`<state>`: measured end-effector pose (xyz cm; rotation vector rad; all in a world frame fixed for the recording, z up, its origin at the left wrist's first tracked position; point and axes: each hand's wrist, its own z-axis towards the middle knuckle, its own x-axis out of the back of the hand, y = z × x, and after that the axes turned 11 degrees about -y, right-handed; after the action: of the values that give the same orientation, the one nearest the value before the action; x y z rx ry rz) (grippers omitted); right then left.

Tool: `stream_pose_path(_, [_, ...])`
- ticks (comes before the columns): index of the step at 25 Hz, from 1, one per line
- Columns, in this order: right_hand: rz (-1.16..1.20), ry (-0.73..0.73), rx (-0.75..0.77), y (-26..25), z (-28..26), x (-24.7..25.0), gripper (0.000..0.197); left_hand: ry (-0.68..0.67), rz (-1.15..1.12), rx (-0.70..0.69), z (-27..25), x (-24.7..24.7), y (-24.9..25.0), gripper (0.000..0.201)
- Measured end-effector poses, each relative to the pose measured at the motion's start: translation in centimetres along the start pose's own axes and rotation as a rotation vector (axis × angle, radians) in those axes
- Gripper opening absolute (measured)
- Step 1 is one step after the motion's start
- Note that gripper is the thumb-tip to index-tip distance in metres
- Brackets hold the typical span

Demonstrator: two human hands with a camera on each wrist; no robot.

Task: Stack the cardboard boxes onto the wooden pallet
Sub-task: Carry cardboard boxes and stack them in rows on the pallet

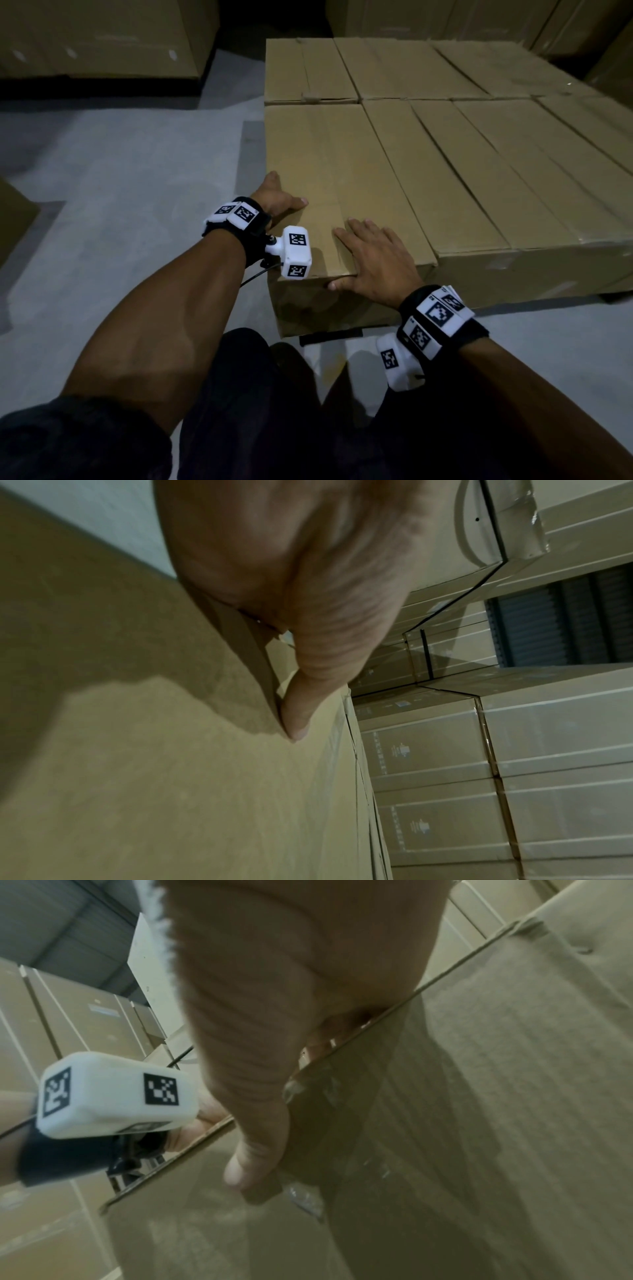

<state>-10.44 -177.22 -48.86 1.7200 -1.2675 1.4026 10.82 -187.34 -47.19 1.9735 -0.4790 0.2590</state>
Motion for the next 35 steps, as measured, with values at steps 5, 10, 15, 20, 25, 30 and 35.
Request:
stream_pose_path(5, [0.007,0.027,-0.005,0.2,0.6,0.1,0.101,0.036,-0.047,-0.026,0.1,-0.1,-0.3,0.096])
stream_pose_path(10, [0.001,0.026,-0.006,0.2,1.2,0.2,0.1,0.042,-0.061,-0.021,0.4,-0.1,-0.3,0.093])
stream_pose_path(15, [0.01,0.017,-0.003,0.3,1.4,0.1,0.099,0.027,-0.043,-0.007,0.5,0.0,-0.3,0.094])
stream_pose_path(20, [0.009,-0.002,0.016,1.3,1.1,0.3,0.099,0.02,0.002,0.018,-0.3,-0.3,-0.4,0.093])
stream_pose_path(25, [-0.071,-0.037,-0.074,5.8,-0.3,1.3,0.099,0.027,-0.028,0.034,-1.1,-1.2,-0.4,0.096])
stream_pose_path(30, [-0.08,-0.064,-0.109,7.7,-0.7,1.2,0.1,0.038,-0.038,0.039,-1.1,-1.6,-0.3,0.092])
stream_pose_path(35, [-0.083,-0.059,-0.109,8.0,-0.4,0.6,0.101,0.061,-0.125,0.026,0.0,-1.8,-1.0,0.095])
